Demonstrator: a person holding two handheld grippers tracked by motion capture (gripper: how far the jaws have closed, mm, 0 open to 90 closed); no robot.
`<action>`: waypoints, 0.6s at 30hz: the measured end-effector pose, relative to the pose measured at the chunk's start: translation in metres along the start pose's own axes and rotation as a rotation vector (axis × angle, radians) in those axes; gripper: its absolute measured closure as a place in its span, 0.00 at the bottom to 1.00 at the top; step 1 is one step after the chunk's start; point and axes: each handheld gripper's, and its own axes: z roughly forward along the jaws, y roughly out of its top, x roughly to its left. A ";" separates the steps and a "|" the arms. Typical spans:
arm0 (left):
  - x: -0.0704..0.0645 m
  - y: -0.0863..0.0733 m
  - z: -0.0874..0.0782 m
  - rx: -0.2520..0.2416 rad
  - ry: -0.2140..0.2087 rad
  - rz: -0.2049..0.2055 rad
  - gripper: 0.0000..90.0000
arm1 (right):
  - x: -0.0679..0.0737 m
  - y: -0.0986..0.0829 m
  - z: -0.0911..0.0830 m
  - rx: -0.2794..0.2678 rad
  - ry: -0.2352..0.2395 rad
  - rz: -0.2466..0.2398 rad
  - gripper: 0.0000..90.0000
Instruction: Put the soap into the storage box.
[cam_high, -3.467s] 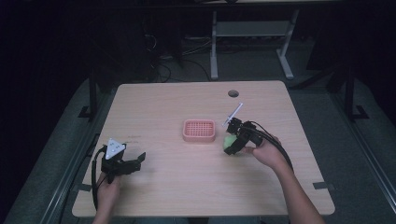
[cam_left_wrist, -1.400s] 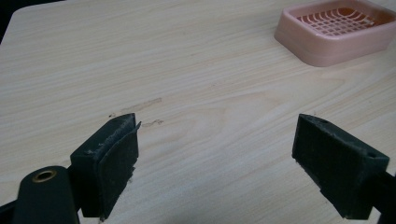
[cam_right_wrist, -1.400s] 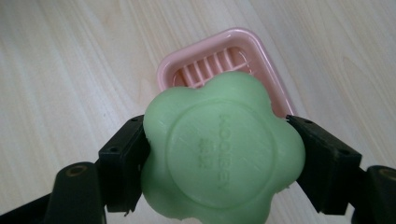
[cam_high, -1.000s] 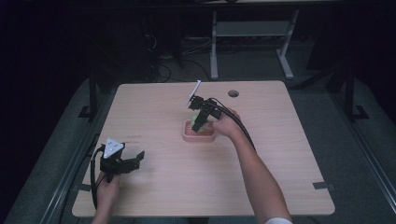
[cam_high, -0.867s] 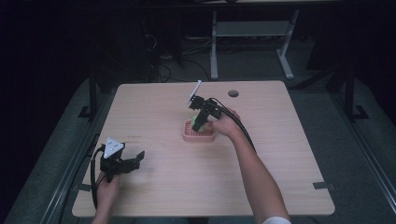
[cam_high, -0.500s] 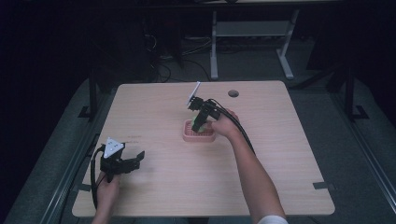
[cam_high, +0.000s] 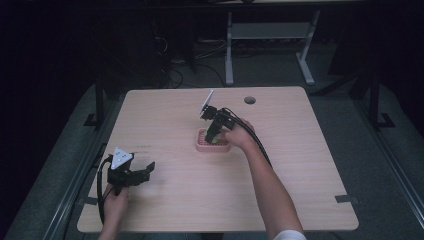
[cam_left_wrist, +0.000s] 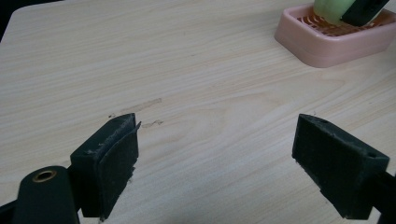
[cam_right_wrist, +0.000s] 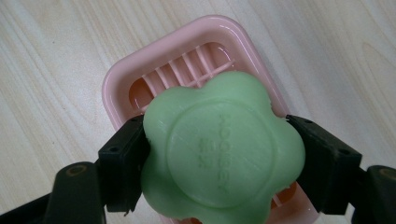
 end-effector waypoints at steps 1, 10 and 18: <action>0.000 0.000 0.000 0.000 0.000 -0.001 0.16 | 0.000 0.000 0.000 0.000 0.000 0.000 0.28; 0.000 0.000 0.000 -0.002 -0.001 -0.003 0.16 | 0.000 0.000 0.001 -0.001 -0.003 -0.008 0.28; 0.000 0.000 0.000 -0.002 -0.001 -0.003 0.16 | 0.000 0.000 0.002 0.006 -0.009 -0.007 0.28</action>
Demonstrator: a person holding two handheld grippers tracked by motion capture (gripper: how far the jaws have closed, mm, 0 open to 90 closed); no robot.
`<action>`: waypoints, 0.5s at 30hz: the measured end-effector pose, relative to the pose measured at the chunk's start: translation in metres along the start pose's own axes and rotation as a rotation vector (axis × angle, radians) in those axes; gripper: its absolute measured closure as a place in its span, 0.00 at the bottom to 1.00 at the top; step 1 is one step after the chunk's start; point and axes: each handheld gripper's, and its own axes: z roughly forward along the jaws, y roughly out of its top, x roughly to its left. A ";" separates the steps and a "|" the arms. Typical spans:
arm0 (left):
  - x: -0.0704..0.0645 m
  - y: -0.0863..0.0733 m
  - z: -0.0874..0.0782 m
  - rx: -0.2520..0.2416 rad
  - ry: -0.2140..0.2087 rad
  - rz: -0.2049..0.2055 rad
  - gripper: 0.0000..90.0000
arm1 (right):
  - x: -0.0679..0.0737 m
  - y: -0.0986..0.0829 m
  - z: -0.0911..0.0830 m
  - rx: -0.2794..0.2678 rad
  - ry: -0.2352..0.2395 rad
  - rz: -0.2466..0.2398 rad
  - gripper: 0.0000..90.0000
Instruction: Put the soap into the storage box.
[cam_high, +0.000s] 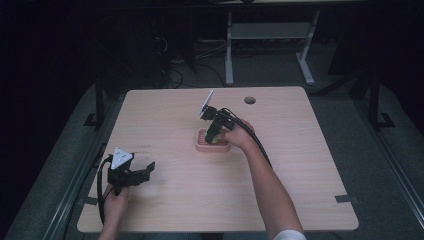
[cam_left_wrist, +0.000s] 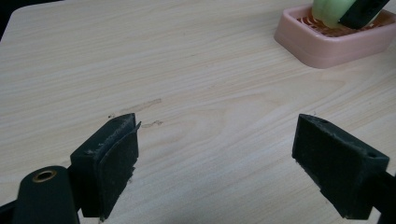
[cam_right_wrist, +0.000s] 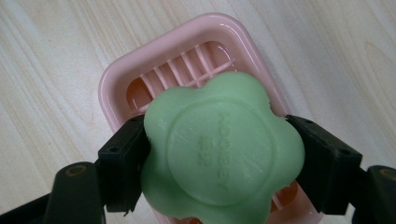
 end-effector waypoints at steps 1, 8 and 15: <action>0.000 0.000 0.000 0.000 0.000 0.001 0.16 | 0.000 0.000 0.000 0.001 -0.003 -0.004 0.28; 0.001 0.000 0.000 0.001 0.001 0.005 0.16 | 0.001 0.000 0.001 0.001 0.001 -0.004 0.28; 0.001 0.000 0.000 0.001 0.001 0.004 0.16 | 0.001 0.000 0.001 0.003 -0.005 -0.008 0.28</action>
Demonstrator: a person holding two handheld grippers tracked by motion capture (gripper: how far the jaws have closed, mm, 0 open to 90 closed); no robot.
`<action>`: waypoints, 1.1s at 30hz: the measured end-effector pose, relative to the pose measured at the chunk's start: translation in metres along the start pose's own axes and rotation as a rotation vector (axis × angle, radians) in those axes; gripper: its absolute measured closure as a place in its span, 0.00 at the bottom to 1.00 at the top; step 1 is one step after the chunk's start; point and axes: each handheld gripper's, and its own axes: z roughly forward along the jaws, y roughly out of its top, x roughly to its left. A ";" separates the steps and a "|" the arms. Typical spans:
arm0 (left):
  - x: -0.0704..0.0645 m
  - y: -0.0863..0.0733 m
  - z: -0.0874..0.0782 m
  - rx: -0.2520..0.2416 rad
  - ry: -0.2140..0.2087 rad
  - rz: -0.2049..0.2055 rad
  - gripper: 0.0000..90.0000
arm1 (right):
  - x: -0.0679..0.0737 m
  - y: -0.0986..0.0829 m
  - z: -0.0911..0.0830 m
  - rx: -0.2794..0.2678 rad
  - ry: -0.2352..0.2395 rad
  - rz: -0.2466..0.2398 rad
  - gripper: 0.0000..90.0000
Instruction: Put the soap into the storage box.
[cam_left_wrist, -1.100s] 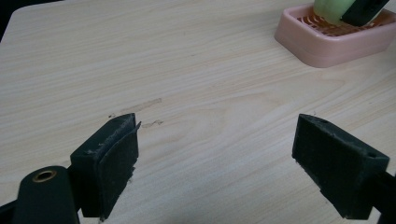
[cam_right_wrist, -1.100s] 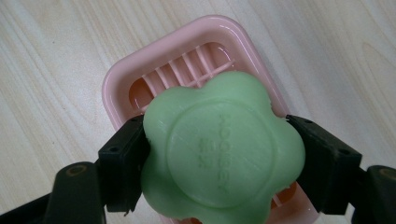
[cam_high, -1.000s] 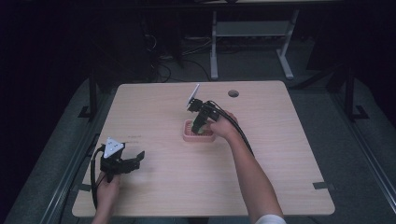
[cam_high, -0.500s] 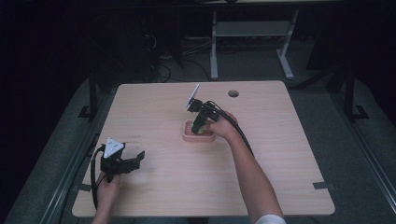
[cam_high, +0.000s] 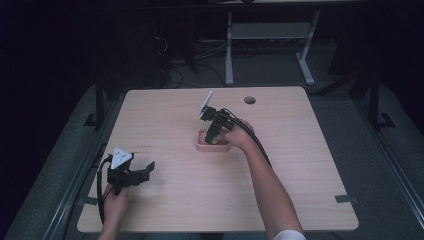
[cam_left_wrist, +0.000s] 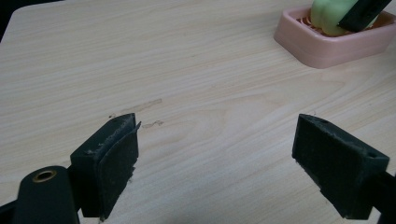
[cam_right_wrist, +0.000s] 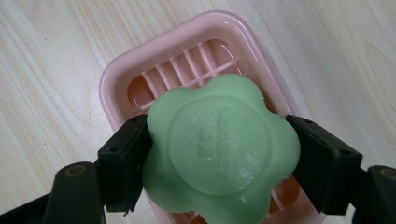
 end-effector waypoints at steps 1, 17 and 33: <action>0.000 0.000 0.000 0.000 0.000 0.000 0.16 | 0.000 0.000 0.000 0.001 -0.002 -0.001 0.28; 0.000 0.000 0.000 -0.002 -0.001 -0.003 0.16 | 0.000 -0.001 0.000 -0.002 -0.004 0.004 0.28; 0.000 0.000 0.000 -0.002 0.001 -0.003 0.16 | -0.002 -0.006 -0.004 -0.020 0.013 0.029 0.27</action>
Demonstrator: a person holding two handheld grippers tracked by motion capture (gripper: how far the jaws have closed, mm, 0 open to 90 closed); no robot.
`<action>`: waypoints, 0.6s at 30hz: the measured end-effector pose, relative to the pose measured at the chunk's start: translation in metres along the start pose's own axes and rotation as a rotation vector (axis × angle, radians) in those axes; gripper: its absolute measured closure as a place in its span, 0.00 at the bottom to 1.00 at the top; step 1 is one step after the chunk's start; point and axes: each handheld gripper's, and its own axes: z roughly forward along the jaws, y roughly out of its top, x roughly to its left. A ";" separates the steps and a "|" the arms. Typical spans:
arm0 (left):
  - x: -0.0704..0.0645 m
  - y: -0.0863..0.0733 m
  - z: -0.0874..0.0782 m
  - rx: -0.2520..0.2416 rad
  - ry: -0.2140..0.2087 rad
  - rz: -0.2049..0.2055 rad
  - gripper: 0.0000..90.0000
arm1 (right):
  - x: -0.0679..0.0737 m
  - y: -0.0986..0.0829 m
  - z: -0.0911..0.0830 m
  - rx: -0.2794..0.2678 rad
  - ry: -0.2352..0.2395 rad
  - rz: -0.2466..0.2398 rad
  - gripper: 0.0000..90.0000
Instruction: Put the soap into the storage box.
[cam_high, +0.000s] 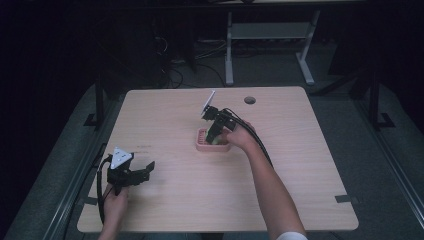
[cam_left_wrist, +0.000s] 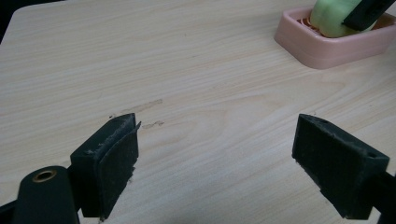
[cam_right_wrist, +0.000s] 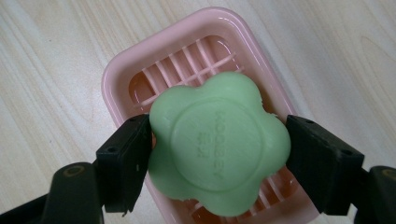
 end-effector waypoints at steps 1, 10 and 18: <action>0.000 0.000 0.000 0.000 0.000 0.001 0.16 | 0.000 -0.001 -0.001 -0.001 0.000 0.004 0.27; 0.000 0.000 0.000 0.001 0.001 0.001 0.16 | -0.002 -0.007 -0.006 -0.025 0.007 0.009 0.26; -0.001 0.000 0.001 0.002 0.001 -0.002 0.16 | -0.003 -0.011 -0.012 -0.038 0.009 0.017 0.26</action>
